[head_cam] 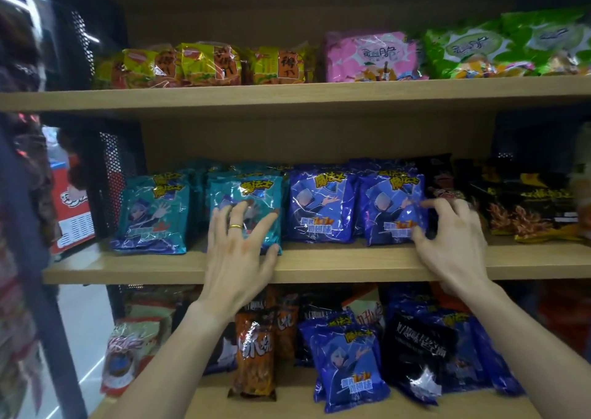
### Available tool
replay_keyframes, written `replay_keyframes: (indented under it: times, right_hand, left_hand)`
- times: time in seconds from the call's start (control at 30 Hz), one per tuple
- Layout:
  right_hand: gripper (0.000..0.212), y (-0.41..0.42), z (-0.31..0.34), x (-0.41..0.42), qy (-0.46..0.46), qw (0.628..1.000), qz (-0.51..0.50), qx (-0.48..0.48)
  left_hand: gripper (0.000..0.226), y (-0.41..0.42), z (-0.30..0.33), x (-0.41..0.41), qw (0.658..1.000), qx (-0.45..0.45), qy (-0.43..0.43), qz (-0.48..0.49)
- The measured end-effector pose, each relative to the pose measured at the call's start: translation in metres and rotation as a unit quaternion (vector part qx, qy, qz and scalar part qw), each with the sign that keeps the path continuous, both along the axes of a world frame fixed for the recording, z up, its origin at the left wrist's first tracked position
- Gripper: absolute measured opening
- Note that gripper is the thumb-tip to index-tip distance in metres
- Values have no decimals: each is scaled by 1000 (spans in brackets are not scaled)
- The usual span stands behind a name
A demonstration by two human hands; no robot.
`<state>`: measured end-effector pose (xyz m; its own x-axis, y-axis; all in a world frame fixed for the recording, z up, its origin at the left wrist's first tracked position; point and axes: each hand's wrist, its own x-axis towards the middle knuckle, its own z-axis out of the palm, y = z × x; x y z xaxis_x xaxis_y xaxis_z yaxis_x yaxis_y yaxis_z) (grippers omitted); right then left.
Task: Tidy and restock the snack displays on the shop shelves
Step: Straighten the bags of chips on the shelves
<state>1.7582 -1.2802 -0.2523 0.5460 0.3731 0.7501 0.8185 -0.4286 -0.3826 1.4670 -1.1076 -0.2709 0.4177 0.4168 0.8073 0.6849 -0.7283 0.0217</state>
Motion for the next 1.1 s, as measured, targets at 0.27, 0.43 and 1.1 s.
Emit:
replay_keyframes:
  times: [0.27,0.43,1.1]
  right_hand:
    - [44,-20,9,45,92,977,-114,-157]
    - [30,-10,13,63,77,977,-131,-146]
    - [35,-10,15,83,100,973,1,-209]
  left_hand:
    - [43,-37,2,70,986,26,65,-152]
    - [48,-60,4,124,965,7,139,-221]
    - [54,-70,14,152,955,-79,227,-172]
